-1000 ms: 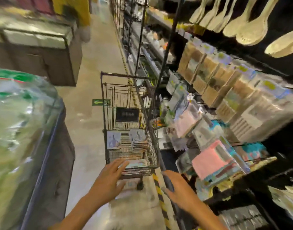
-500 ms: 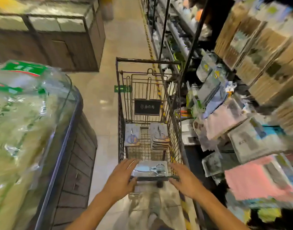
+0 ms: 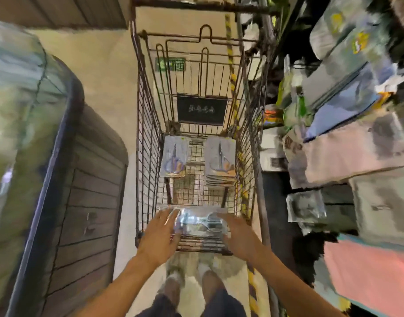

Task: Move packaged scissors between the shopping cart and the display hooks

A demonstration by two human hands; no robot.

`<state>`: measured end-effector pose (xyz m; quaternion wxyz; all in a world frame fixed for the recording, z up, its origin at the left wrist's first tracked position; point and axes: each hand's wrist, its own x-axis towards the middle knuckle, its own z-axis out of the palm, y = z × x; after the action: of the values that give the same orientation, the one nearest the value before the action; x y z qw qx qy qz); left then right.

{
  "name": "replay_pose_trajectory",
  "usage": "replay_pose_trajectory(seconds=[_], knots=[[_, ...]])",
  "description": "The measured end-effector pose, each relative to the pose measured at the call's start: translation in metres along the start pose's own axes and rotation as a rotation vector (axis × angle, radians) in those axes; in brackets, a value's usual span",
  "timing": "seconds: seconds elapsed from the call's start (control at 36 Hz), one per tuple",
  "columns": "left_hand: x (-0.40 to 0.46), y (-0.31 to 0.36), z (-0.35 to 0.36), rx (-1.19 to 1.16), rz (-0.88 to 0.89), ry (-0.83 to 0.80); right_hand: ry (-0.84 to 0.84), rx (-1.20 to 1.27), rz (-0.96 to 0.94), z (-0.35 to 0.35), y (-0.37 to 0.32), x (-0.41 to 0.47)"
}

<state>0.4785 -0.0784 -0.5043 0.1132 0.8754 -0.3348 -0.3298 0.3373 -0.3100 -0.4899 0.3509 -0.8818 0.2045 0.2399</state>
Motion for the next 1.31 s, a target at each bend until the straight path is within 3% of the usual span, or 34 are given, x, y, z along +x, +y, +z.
replay_pose_trajectory(seconds=[0.11,0.42,0.56,0.86,1.0,1.08,1.19,1.31], knots=[[0.019,-0.011,0.014,0.056,-0.094,-0.046,-0.026,0.099,0.045,0.016,0.008,0.027],[0.061,-0.041,0.046,0.040,-0.188,-0.117,-0.033,0.019,0.022,0.096,0.050,0.117],[0.069,-0.057,0.058,0.007,-0.215,-0.126,0.012,-0.208,-0.123,0.132,0.063,0.154],[0.070,-0.068,0.065,-0.049,-0.221,-0.166,0.052,-0.529,-0.061,0.131,0.040,0.164],[0.067,-0.062,0.054,-0.122,-0.221,-0.127,-0.103,-0.293,-0.070,0.119,0.048,0.160],[0.065,-0.060,0.050,-0.161,-0.215,-0.088,-0.041,-0.227,-0.051,0.111,0.055,0.153],[0.064,-0.059,0.048,-0.301,-0.269,-0.067,0.007,0.307,0.039,0.082,0.035,0.134],[0.072,-0.051,0.045,-0.501,-0.272,-0.022,0.130,0.543,0.082,0.073,0.034,0.120]])
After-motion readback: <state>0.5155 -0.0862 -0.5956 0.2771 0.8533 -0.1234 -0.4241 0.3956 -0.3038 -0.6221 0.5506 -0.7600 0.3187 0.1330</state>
